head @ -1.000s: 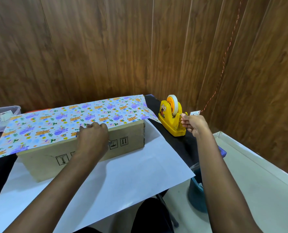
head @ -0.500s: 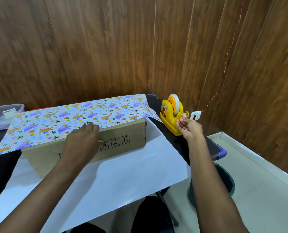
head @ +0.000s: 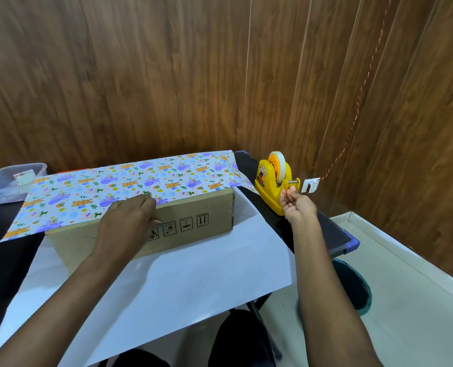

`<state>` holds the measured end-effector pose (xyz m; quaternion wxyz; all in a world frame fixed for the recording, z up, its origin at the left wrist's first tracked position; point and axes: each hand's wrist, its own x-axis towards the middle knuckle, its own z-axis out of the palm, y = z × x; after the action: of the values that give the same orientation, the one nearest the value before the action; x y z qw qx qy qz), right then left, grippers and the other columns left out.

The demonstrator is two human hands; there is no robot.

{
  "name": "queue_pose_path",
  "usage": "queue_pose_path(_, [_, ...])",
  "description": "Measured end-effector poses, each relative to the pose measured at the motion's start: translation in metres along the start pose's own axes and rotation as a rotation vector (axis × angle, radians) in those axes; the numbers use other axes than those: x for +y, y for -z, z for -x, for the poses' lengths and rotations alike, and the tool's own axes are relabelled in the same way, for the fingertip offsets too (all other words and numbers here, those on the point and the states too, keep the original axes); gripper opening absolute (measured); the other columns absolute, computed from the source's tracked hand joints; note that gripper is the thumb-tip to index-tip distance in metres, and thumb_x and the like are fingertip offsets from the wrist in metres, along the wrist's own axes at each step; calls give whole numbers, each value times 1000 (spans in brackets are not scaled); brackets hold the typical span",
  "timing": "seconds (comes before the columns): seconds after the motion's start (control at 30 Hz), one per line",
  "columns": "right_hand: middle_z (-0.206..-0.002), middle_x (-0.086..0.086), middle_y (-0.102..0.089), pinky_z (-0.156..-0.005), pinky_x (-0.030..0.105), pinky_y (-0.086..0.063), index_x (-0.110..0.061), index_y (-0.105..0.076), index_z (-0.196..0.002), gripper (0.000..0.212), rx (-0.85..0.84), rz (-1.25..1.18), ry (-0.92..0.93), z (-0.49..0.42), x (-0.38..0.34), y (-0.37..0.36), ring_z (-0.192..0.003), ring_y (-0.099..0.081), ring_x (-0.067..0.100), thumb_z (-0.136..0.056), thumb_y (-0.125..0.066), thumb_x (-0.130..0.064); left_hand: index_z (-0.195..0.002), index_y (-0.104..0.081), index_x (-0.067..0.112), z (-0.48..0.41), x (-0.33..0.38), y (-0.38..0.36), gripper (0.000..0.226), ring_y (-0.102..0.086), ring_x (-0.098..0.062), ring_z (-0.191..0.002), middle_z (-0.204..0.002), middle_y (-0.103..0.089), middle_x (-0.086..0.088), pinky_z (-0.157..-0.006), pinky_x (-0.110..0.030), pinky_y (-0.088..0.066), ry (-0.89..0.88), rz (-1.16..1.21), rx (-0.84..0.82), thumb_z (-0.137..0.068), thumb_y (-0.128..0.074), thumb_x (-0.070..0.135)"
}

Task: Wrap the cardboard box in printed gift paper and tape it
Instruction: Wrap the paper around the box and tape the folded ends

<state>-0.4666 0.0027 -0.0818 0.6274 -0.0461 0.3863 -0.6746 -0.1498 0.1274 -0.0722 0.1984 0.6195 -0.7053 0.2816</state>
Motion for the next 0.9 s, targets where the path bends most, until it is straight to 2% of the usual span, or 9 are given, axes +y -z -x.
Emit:
queue_pose_path(0.07, [-76,10,-54,-42,28,-53,2,-54,-82,15,3,9,-13,-1,8,13,-68,-57,19,-95,-48,-2,-81,-61,7,2,-3,-5,43,-68,-35,-84,-86,-69,-11,-67,-46,-48,18,-2,-28,-53,-90,21])
queue_pose_path(0.13, [-76,9,-54,-49,28,-53,0,-55,-83,14,-38,60,-5,6,10,17,-69,-57,18,-95,-49,-4,-86,-62,10,2,-6,-7,41,-66,-36,-93,-95,-69,-12,-71,-50,-46,52,-5,-54,-57,-88,24])
queue_pose_path(0.23, [-70,6,-53,-60,25,-51,-4,-56,-79,17,-138,277,67,26,5,-2,-67,-55,16,-95,-51,-7,-92,-66,10,4,-7,-5,46,-67,-35,-86,-100,-67,-19,-71,-50,-48,75,20,-88,-54,-90,22])
queue_pose_path(0.37, [-51,3,-54,-45,19,-51,-2,-60,-80,18,-410,685,52,67,30,-39,-53,-54,15,-94,-49,0,-98,-68,10,7,-13,1,53,-69,-34,-86,-101,-70,-15,-69,-43,-52,43,33,-90,-51,-91,20])
queue_pose_path(0.47, [-52,4,-51,-41,19,-46,0,-60,-80,18,-632,837,10,101,69,-60,-41,-54,12,-94,-49,1,-92,-65,9,11,-16,7,46,-69,-30,-75,-93,-70,-9,-60,-35,-52,55,55,-76,-53,-89,18])
queue_pose_path(0.57, [-55,7,-49,-37,17,-41,-4,-55,-81,13,-745,928,28,131,104,-83,-34,-50,10,-93,-52,1,-101,-62,12,12,-18,11,35,-66,-30,-86,-99,-68,-5,-60,-33,-48,118,102,-79,-71,-77,21])
queue_pose_path(0.67, [-55,9,-46,-33,12,-35,-10,-45,-87,16,-745,1042,38,147,128,-103,-26,-45,8,-92,-52,3,-109,-57,18,12,-18,11,31,-61,-28,-98,-107,-63,-2,-66,-33,-44,162,123,-100,-81,-66,28])
queue_pose_path(0.8, [-54,10,-47,-31,10,-29,-9,-41,-66,30,-631,1220,123,151,147,-119,-24,-43,8,-93,-49,2,-112,-56,18,12,-15,12,32,-60,-28,-101,-108,-63,-3,-70,-33,-45,187,158,-103,-83,-64,29])
queue_pose_path(0.9, [-53,10,-50,-31,11,-27,-5,-46,-61,32,-546,1334,157,149,151,-126,-35,-45,14,-92,-48,1,-118,-52,19,12,-14,12,35,-56,-25,-107,-114,-60,-1,-75,-32,-43,197,151,-123,-87,-60,33])
